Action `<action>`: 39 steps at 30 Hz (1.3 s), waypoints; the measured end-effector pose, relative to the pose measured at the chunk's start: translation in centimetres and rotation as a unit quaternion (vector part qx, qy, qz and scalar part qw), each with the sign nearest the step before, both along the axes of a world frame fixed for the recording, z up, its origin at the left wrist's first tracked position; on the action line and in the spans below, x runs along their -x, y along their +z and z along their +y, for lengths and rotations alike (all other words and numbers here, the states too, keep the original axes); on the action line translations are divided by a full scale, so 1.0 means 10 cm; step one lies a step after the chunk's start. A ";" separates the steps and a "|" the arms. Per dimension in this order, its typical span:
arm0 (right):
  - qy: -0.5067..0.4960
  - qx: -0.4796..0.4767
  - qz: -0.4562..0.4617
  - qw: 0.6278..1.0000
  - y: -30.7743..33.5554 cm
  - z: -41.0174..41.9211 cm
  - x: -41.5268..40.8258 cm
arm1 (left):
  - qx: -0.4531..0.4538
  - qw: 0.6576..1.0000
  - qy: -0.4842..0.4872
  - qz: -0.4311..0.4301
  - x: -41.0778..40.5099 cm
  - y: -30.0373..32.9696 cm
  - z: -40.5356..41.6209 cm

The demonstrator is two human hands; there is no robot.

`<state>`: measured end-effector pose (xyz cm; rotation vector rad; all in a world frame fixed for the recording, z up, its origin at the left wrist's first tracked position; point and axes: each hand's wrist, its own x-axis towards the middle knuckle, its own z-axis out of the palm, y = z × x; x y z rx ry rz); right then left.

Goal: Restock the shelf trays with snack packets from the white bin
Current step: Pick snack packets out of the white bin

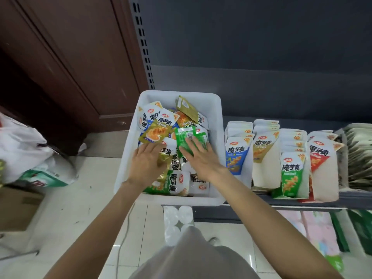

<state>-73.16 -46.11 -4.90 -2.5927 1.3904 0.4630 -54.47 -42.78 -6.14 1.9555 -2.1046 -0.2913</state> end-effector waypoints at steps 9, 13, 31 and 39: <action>0.035 -0.005 -0.057 0.998 0.07 0.03 0.13 | -0.035 0.997 -0.056 -0.038 -0.15 -0.09 -0.06; 0.028 0.043 -0.069 0.996 0.04 0.09 0.20 | -0.015 0.997 -0.066 -0.048 -0.17 -0.15 -0.08; -0.062 0.241 -0.229 0.941 0.31 0.23 -0.03 | -0.005 0.995 -0.077 -0.067 -0.18 -0.22 -0.06; -0.258 0.098 -0.497 0.823 0.83 0.41 0.33 | -0.070 0.816 -0.006 0.574 0.00 0.71 -0.04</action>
